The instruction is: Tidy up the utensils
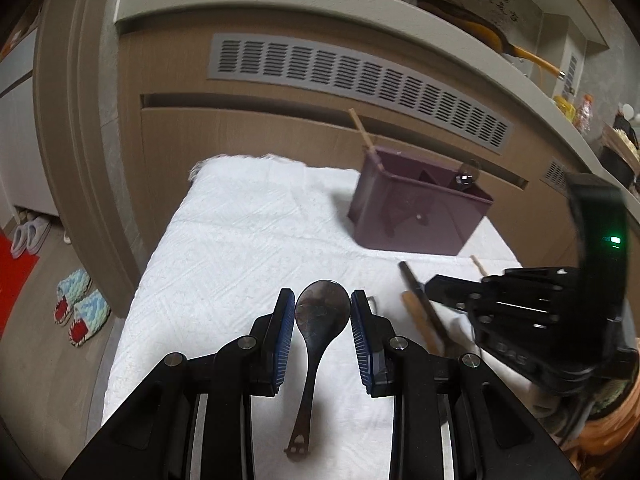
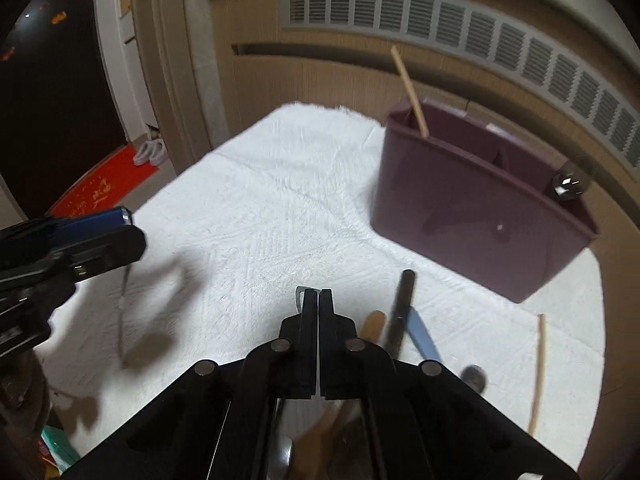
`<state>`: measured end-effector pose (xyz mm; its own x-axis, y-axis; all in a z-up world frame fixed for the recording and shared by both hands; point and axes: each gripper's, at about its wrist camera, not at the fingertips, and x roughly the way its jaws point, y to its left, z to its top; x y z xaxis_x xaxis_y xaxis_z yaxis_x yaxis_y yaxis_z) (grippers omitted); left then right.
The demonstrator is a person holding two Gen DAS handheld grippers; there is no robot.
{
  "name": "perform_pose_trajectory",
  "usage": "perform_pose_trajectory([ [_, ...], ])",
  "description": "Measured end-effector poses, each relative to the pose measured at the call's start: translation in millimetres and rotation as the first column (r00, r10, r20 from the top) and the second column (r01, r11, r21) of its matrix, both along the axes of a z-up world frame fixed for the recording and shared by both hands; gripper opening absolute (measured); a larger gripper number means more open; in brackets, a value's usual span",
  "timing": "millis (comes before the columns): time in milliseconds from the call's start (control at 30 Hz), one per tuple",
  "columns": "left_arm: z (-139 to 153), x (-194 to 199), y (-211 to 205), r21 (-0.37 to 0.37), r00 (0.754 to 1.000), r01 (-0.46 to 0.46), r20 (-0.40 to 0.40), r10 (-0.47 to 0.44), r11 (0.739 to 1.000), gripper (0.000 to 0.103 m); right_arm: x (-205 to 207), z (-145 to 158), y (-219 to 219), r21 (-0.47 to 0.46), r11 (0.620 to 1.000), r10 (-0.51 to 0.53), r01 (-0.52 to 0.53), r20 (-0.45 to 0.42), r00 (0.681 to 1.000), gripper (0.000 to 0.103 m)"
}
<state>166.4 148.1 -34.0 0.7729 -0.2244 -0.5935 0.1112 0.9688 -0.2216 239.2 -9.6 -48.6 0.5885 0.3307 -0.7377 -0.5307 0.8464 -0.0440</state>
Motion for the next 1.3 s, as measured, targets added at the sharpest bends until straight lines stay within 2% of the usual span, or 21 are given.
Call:
perform_pose_trajectory([
  [167, 7, -3, -8, 0.018, 1.000, -0.022, 0.003, 0.022, 1.000, 0.029, -16, 8, -16, 0.001, 1.000, 0.019, -0.019, 0.009, 1.000, 0.002],
  [233, 7, -4, -8, 0.017, 0.999, -0.040, -0.004, 0.040, 0.999, 0.029, -17, 3, -14, 0.001, 0.999, 0.043, -0.043, -0.024, 0.999, 0.015],
  [267, 7, -5, -7, 0.020, 0.999, -0.045, -0.002, 0.045, 0.999, 0.029, -15, -1, -13, 0.013, 0.999, 0.049, -0.049, -0.043, 0.998, 0.029],
  [333, 6, -7, -5, 0.022, 0.999, -0.053, 0.004, 0.053, 0.998, 0.029, -11, -10, -7, 0.023, 0.999, 0.051, -0.049, -0.064, 0.997, 0.036],
  [667, -1, -10, 10, -0.042, 0.999, -0.040, 0.012, 0.041, 0.998, 0.029, 45, -53, 29, 0.019, 0.996, -0.078, 0.083, -0.178, 0.981, 0.036],
  [833, -4, -8, 13, -0.064, 0.999, -0.036, 0.005, 0.036, 0.997, 0.029, 43, -57, 41, -0.055, 0.997, -0.065, 0.058, -0.124, 0.990, 0.036],
  [867, -4, -8, 13, -0.065, 0.999, -0.036, 0.005, 0.036, 0.997, 0.029, 42, -57, 42, -0.067, 0.997, -0.056, 0.048, -0.117, 0.992, 0.032],
  [900, -4, -8, 13, -0.064, 0.999, -0.036, 0.006, 0.036, 0.997, 0.029, 40, -56, 44, -0.075, 0.997, -0.036, 0.028, -0.113, 0.993, 0.020],
  [1033, -1, -11, 11, -0.054, 0.999, -0.039, 0.007, 0.040, 0.998, 0.029, 24, -51, 49, -0.119, 0.992, 0.026, -0.035, -0.079, 0.997, 0.020],
  [1300, 7, -24, -8, -0.029, 1.000, -0.016, 0.012, 0.016, 0.999, 0.029, -32, 9, -9, -0.006, 0.998, 0.055, -0.055, 0.050, 0.997, 0.020],
])
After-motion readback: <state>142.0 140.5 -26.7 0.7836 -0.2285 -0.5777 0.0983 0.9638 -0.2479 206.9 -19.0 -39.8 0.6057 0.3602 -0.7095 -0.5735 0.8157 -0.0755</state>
